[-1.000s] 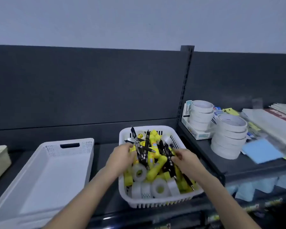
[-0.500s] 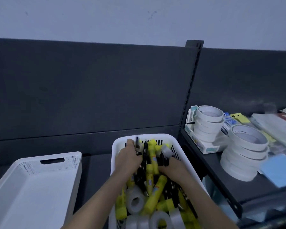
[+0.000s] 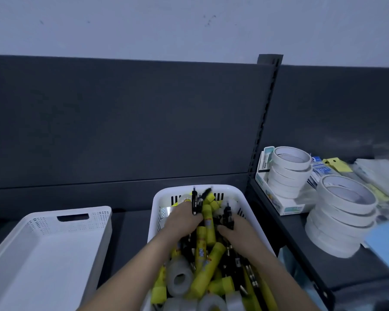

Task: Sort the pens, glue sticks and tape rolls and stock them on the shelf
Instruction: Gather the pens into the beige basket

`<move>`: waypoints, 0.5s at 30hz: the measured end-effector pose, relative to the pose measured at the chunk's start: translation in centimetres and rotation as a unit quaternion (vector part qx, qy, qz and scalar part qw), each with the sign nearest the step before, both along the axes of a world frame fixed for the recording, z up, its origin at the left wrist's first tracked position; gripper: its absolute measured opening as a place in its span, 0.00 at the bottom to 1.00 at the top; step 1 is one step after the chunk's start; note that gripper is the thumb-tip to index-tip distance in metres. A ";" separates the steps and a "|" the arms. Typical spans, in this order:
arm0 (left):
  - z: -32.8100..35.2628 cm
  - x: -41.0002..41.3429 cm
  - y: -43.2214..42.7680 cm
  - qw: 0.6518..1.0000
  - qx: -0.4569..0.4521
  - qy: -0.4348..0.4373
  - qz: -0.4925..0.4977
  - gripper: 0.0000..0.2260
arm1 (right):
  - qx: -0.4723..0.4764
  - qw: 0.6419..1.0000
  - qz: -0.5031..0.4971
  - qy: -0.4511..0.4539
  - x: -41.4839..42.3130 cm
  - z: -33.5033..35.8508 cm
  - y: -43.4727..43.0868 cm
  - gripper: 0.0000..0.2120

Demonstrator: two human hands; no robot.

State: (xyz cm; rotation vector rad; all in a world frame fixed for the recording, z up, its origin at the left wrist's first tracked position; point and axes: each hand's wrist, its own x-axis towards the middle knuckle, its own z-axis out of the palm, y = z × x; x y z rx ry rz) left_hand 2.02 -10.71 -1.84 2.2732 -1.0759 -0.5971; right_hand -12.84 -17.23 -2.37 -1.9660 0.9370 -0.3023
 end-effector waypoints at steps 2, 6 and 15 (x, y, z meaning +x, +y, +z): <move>0.3 0.1 0.4 0.999 -0.033 0.010 0.001 0.07 | -0.019 1.000 -0.006 -0.021 -0.7 1.3 0.7 0.07; 2.3 0.0 1.7 0.982 -0.164 0.090 0.012 0.08 | -0.076 0.992 -0.013 -0.101 -1.1 4.4 0.6 0.03; 6.2 -0.7 4.8 0.935 -0.309 0.157 0.071 0.05 | -0.068 0.974 0.046 -0.212 0.8 9.5 0.0 0.03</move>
